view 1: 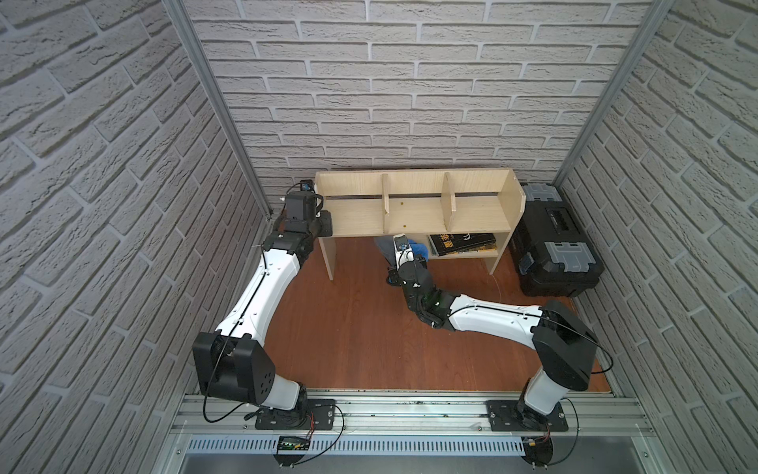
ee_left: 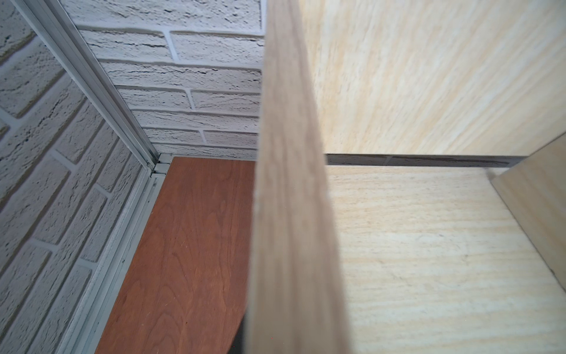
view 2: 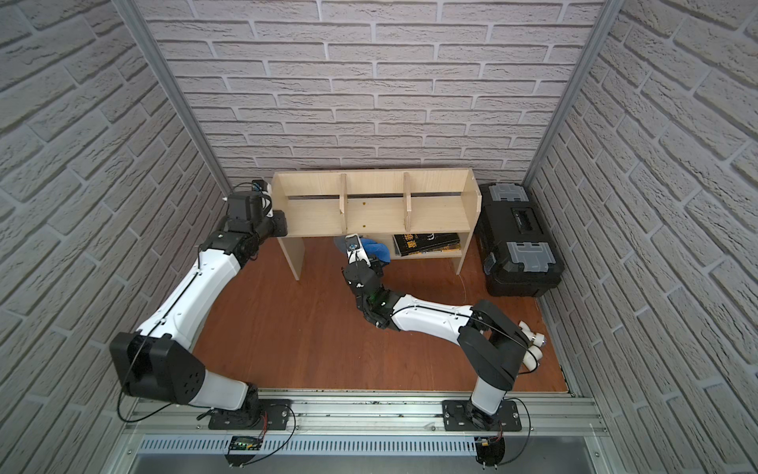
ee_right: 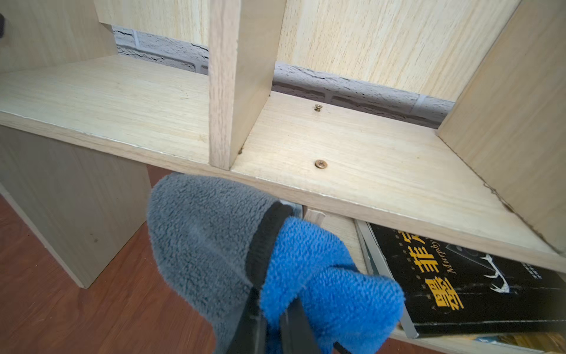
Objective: Wipe the bookshelf clean with a cloth
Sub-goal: Wipe the dust from the shelf.
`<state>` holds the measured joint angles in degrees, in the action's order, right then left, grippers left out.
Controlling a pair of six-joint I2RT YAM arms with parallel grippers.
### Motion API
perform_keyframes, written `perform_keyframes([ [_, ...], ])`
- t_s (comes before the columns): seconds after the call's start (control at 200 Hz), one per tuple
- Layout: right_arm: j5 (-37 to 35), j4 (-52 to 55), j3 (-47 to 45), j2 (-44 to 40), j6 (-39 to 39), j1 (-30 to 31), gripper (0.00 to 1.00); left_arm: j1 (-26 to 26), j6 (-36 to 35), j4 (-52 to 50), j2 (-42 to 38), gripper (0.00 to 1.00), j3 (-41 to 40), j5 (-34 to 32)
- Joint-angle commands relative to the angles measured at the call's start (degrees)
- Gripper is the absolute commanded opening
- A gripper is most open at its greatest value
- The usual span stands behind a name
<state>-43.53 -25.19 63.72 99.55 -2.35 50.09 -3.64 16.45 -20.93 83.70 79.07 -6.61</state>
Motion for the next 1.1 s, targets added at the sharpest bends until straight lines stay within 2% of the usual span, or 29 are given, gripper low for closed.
perform_keyframes([
  [0.0,1.92,-2.18,0.97,1.2,-2.66,-3.21,0.02,0.76,0.48,3.63,-0.44,0.0,-1.42,2.24],
  [0.085,6.2,-0.55,-0.69,2.31,-7.98,-5.99,0.03,1.13,0.25,4.03,-0.57,0.0,-1.79,2.26],
  [0.25,8.75,-1.22,-4.26,3.99,-10.3,-6.74,0.02,1.27,-0.37,4.34,-0.38,0.0,-1.92,3.93],
  [0.425,9.26,-0.37,-2.87,-0.73,-7.99,-6.76,0.03,1.53,-0.36,4.25,-0.42,0.0,-1.99,4.47],
  [0.555,6.72,2.2,1.15,-4.93,-4.79,-6.76,0.03,1.47,-0.54,4.46,-0.38,0.0,-2.2,4.7],
  [0.675,6.86,4.15,3.36,-4.04,-2.24,-6.76,0.02,1.53,-0.54,4.57,-0.12,0.0,-2.08,5.26],
  [0.91,7.72,-3.01,-5.11,3.36,-7.78,-7.02,0.02,1.56,-1.15,4.92,-0.76,0.0,-2.6,5.01],
  [1.095,10.85,-4.14,-8.81,3.62,-12.11,-6.93,0.03,1.75,-1.24,4.83,-0.6,0.0,-2.5,5.21],
])
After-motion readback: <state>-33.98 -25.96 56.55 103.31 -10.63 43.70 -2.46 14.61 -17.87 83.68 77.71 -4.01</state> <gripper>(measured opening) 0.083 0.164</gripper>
